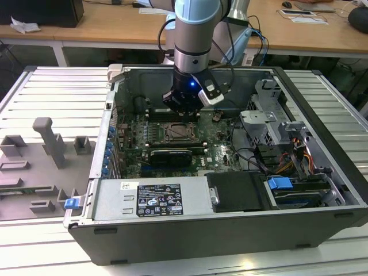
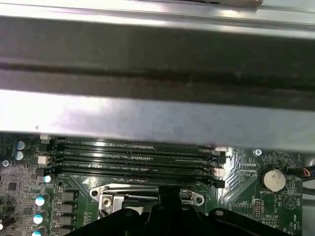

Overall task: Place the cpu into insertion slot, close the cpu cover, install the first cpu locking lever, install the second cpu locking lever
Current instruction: 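Install the second cpu locking lever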

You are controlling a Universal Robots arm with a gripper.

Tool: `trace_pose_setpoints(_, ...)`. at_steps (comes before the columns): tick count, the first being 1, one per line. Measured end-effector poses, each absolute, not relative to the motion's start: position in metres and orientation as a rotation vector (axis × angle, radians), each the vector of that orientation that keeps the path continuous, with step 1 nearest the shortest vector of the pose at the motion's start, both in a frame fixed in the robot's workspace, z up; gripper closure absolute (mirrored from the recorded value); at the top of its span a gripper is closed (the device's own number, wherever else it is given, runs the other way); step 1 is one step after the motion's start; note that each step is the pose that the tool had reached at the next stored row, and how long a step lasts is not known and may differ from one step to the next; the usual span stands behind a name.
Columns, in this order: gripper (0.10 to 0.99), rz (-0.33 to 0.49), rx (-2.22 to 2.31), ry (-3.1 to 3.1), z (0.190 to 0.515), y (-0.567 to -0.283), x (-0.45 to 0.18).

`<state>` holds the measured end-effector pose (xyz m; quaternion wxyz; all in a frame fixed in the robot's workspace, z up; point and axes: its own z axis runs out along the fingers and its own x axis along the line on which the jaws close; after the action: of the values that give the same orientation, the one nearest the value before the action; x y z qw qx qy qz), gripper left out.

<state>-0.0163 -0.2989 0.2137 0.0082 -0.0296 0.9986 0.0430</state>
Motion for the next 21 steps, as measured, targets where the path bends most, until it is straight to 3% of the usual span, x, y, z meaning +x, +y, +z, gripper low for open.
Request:
trace_pose_setpoints(10, 0.976, 0.134, -0.092, 3.121, 0.228, -0.303, -0.016)
trace_pose_setpoints(21, 0.976, 0.134, -0.092, 3.121, 0.233, -0.328, -0.016)
